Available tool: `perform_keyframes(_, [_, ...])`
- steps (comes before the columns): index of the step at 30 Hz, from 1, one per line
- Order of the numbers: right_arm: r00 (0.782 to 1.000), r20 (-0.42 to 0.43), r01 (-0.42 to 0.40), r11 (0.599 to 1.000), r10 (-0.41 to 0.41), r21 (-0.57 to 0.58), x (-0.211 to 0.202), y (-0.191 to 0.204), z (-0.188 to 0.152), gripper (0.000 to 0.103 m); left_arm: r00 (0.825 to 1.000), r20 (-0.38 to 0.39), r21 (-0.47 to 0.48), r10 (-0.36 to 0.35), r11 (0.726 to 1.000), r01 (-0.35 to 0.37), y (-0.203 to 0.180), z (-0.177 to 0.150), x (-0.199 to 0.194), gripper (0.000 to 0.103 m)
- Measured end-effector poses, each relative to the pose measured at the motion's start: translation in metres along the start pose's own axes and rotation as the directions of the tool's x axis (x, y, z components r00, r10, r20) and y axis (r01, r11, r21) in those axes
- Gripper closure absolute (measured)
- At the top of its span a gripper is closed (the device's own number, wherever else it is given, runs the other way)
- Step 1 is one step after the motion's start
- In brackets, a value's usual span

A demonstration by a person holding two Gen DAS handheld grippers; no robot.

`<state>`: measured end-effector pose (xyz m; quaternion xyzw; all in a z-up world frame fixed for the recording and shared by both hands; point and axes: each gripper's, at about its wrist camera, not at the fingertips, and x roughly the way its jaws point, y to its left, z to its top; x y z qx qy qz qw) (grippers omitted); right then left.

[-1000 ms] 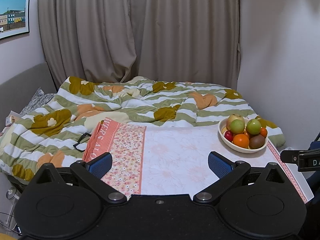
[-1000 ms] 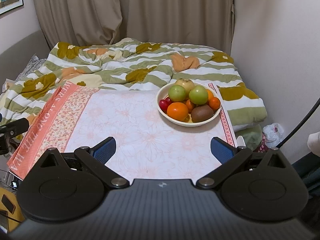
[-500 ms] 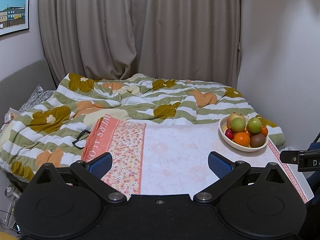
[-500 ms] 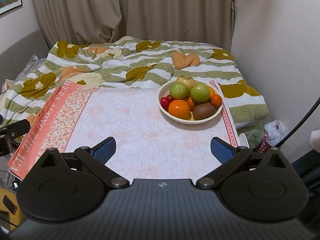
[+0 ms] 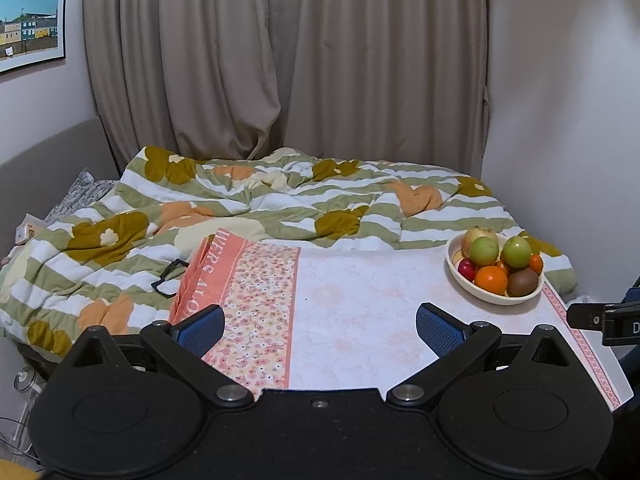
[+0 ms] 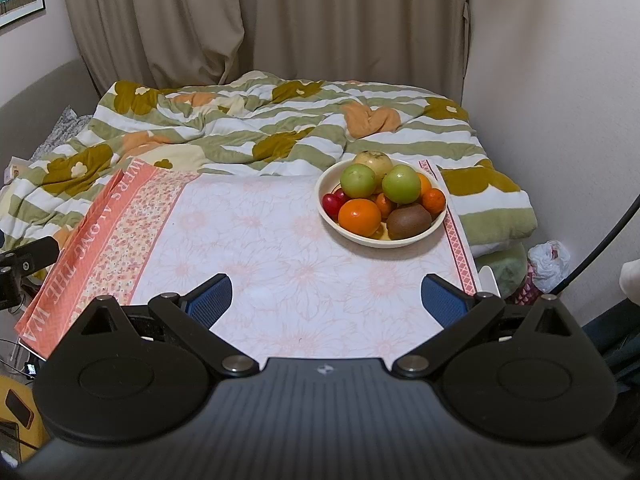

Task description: Organize fruits

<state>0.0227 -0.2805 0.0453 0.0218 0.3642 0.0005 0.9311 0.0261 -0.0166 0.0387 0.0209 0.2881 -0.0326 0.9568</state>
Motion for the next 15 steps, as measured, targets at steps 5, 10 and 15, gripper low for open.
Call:
perform_keyframes(5, [1.0,0.0,-0.003,1.0,0.003,0.004,0.0023,0.0021,-0.0016,0.0,1.0,-0.004,-0.014,-0.001,1.0,0.001,0.0023,-0.0005,0.0006,0.0])
perform_keyframes(10, [1.0,0.005,-0.006,1.0,0.006,0.008,0.0012,0.0026,0.0001,0.0,1.0,-0.009,-0.022,0.001,1.0,-0.001,0.0061,-0.001,0.002,0.0])
perform_keyframes(15, [1.0,0.006,-0.007,1.0,0.007,0.012,0.0008,0.0024,0.0017,0.0,1.0,0.0,-0.025,0.006,1.0,-0.006,0.009,-0.0023,0.0014,0.0])
